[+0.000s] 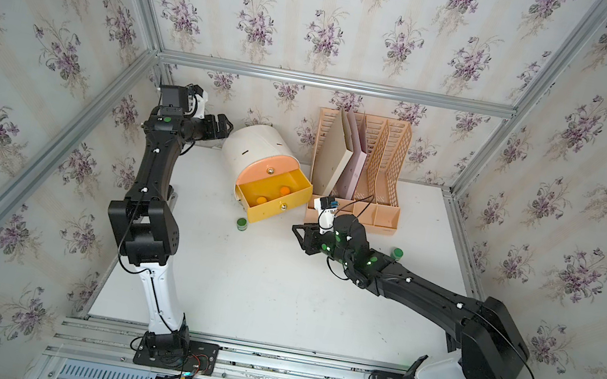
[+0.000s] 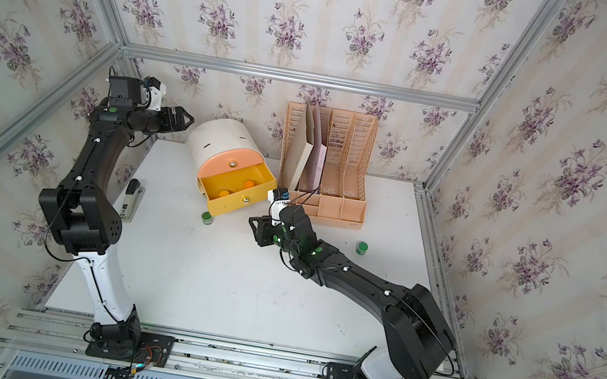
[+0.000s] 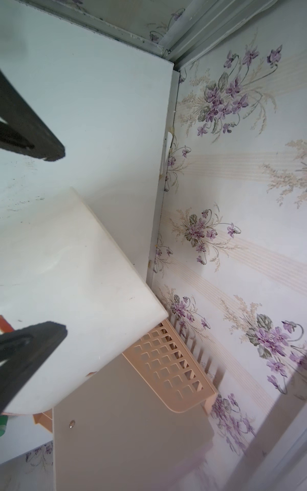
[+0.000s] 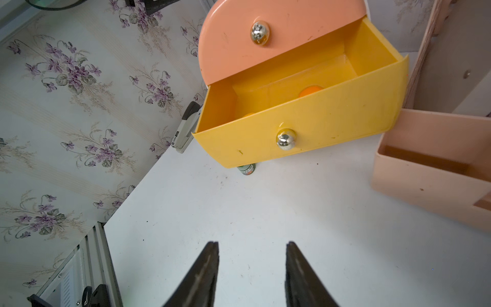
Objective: Put the paint cans in the drawer according to color
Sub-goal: Close the drawer in the storage box.
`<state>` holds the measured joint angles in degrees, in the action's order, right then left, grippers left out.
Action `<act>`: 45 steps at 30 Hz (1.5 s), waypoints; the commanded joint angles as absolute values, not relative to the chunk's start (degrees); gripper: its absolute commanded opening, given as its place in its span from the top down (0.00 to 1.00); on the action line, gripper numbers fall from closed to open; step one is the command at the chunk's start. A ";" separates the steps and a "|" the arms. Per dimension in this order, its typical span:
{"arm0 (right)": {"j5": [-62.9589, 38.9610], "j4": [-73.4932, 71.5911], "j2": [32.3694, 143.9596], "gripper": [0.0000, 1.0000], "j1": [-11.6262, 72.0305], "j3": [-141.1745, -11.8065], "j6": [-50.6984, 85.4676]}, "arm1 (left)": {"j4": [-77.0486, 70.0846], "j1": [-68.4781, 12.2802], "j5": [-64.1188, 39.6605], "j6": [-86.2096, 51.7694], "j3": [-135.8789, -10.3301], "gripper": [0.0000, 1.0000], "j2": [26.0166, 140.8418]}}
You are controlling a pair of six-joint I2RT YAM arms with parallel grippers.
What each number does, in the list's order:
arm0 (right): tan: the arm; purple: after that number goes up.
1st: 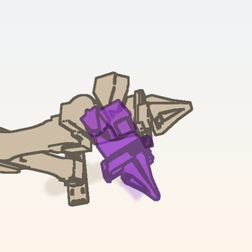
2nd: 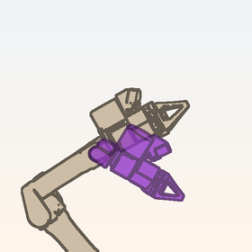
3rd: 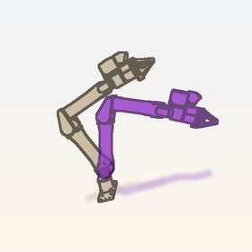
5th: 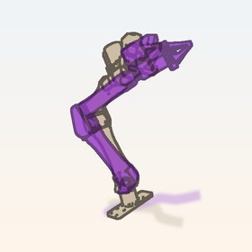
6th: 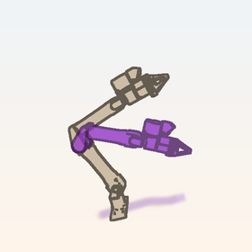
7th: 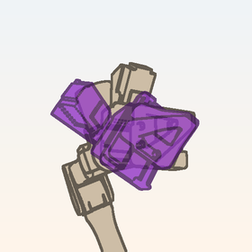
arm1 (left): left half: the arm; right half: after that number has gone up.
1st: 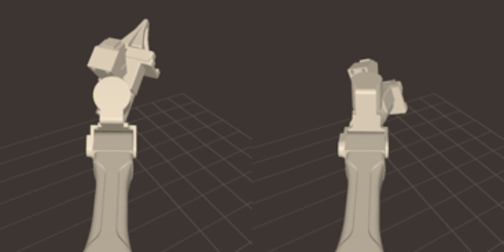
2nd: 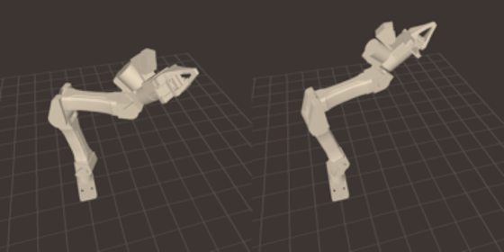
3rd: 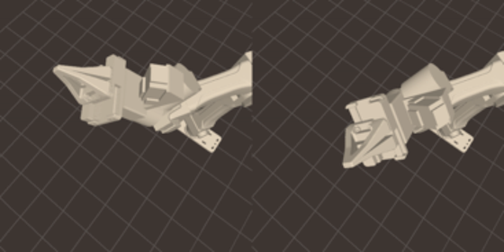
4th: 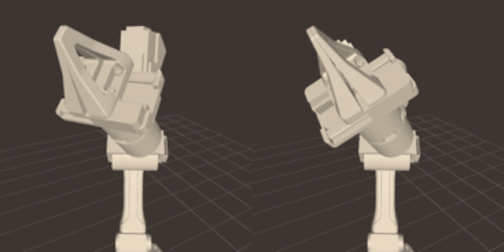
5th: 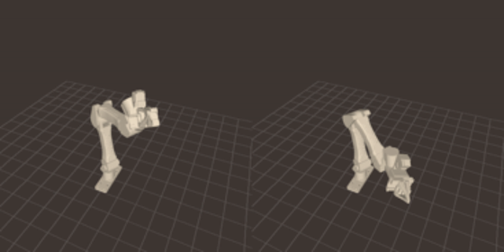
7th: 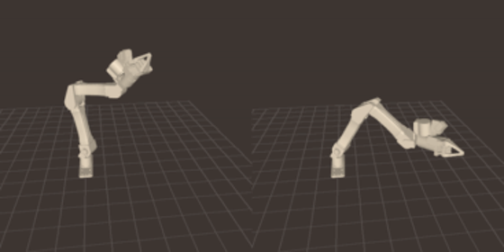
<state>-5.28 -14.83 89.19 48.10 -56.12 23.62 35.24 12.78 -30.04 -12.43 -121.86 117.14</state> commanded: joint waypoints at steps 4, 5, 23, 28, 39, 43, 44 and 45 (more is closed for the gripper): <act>-5.81 -21.18 94.55 0.56 48.15 -58.82 22.55 | 32.66 13.22 -35.01 -13.97 -126.01 0.01 121.08; -5.80 -21.79 95.34 0.56 48.14 -59.18 22.35 | 32.40 13.27 -35.19 -14.12 -126.22 0.01 121.41; -5.77 -26.54 107.32 0.57 48.06 -67.27 21.52 | 30.21 13.03 -37.87 -13.71 -126.73 0.01 125.06; -5.10 -26.53 109.10 0.58 48.06 -68.29 21.07 | 29.98 13.06 -38.72 -13.88 -126.72 0.01 125.25; -3.87 -26.19 112.35 0.61 48.07 -71.13 20.76 | 29.16 12.94 -41.09 -13.73 -127.16 0.01 126.69; -3.40 -26.28 113.15 0.62 48.07 -72.56 19.96 | 28.92 12.84 -41.90 -13.29 -127.49 0.01 127.24; -3.26 -26.26 113.48 0.62 48.07 -72.93 19.76 | 28.86 12.77 -41.84 -13.06 -127.47 0.01 127.20; -3.05 -26.28 113.79 0.62 48.08 -73.48 19.55 | 28.50 12.67 -41.83 -12.68 -127.02 0.01 127.03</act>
<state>-4.47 -25.19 113.16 48.05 -72.40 20.75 30.55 12.82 -40.60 -14.02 -126.96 127.07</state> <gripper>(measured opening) 0.384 0.991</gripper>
